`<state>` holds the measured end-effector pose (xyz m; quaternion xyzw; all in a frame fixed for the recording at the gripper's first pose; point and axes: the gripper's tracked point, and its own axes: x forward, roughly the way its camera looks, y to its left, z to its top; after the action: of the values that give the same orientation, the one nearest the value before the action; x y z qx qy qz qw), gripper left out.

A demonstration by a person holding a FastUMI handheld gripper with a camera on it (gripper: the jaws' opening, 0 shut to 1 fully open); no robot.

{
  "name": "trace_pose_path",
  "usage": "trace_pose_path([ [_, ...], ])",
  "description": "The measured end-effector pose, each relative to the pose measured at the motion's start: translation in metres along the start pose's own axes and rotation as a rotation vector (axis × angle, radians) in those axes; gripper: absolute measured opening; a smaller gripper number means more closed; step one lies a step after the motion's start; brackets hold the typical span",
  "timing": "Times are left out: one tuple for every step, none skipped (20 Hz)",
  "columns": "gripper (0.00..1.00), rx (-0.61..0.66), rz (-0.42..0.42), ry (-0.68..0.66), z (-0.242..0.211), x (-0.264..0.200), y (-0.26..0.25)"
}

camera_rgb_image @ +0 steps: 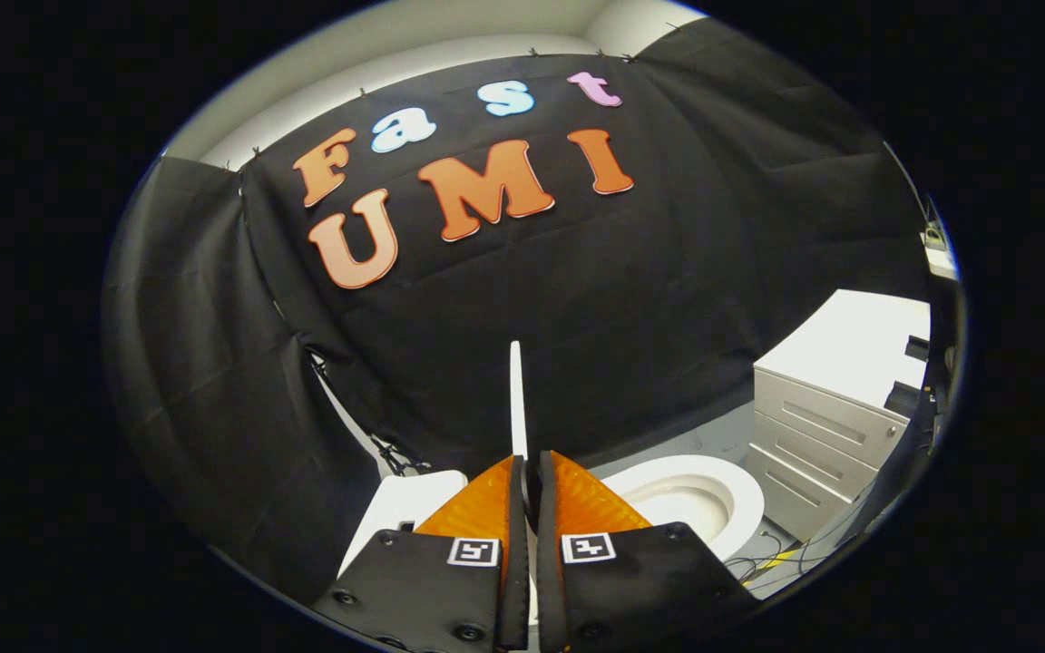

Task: Open the toilet lid.

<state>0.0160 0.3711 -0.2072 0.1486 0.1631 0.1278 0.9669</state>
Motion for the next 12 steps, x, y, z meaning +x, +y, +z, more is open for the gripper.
trace_pose_path([
  [0.12,-0.019,0.005,0.006,-0.002,-0.001,0.008],
  [0.12,-0.039,0.008,0.009,-0.004,-0.002,0.018],
  [0.12,-0.057,0.016,0.008,-0.004,-0.002,0.028],
  [0.12,-0.073,0.021,0.004,-0.006,-0.002,0.038],
  [0.12,-0.088,0.028,0.001,-0.008,-0.003,0.048],
  [0.12,-0.104,0.033,0.0,-0.01,-0.004,0.056],
  [0.12,-0.117,0.035,0.002,-0.013,-0.005,0.064],
  [0.12,-0.128,0.036,0.001,-0.014,-0.005,0.07],
  [0.12,-0.137,0.038,0.001,-0.016,-0.006,0.077],
  [0.12,-0.146,0.042,0.0,-0.018,-0.006,0.083],
  [0.12,-0.156,0.047,0.0,-0.021,-0.007,0.09],
  [0.12,-0.167,0.053,-0.001,-0.022,-0.007,0.099],
])
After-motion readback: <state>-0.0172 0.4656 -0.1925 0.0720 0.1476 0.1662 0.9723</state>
